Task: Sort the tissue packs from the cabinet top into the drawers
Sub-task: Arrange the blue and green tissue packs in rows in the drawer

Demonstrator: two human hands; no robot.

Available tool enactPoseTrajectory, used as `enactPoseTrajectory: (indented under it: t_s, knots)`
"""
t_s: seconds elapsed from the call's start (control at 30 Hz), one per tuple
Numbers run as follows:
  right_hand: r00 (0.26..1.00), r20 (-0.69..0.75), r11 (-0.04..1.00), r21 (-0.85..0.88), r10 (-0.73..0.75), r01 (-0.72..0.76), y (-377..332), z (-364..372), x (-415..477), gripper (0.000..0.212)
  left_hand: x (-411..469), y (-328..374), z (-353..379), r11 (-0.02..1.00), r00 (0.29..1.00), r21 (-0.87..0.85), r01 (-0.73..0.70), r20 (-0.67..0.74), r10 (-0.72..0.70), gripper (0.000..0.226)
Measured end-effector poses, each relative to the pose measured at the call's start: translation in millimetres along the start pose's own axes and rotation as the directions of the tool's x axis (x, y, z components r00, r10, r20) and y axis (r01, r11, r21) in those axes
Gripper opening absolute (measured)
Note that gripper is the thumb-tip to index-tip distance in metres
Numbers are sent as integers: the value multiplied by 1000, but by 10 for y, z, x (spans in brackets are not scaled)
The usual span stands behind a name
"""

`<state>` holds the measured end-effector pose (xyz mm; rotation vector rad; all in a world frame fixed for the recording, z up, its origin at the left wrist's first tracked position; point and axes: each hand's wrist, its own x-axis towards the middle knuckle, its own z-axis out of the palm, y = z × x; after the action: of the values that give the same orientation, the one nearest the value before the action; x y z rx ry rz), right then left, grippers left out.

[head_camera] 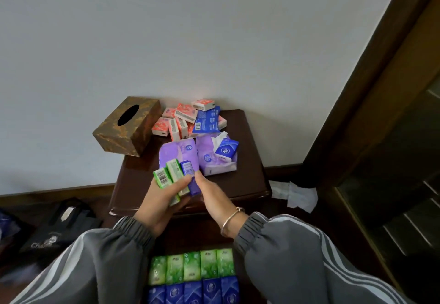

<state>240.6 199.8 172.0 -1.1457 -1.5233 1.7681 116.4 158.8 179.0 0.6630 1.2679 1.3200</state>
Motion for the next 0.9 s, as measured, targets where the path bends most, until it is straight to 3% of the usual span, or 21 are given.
enactPoseTrajectory:
  t_s: [0.1,0.3,0.4,0.47,0.53,0.57,0.7,0.8,0.9]
  knots:
    - [991,116,982,168,68,-87,-57,-201,-108,37,-8,-76,203,1000,1000,-1,11,2,-11,52]
    - [967,222,975,158,121,-158,-192,-543,-166,53,66,-107,359,1000,1000,-7,-2,-12,2,36]
    - [991,77,994,18,107,-109,-207,-685,7,49,133,-132,319,999,998,-42,25,-52,-28,32]
    - [991,-134,993,-116,11,-26,-186,-795,236,43,166,-140,253,995,996,-92,46,-76,-54,29]
    - [916,-383,938,-346,-119,-22,-160,-914,480,29,186,-155,159,990,992,-130,60,-100,-73,29]
    - [883,-439,895,-443,-167,-51,-148,-961,591,25,195,-167,113,988,991,-141,63,-105,-78,29]
    - [887,-414,705,-691,-204,-160,-143,-1015,970,56,202,-214,-42,986,989,-148,82,-111,-99,28]
    - [914,-401,615,-738,-69,-278,-141,-1045,1177,86,186,-218,-154,985,988,-146,87,-113,-104,33]
    - [913,-408,596,-731,8,-332,-108,-1066,1276,87,161,-233,-279,985,987,-144,91,-120,-109,41]
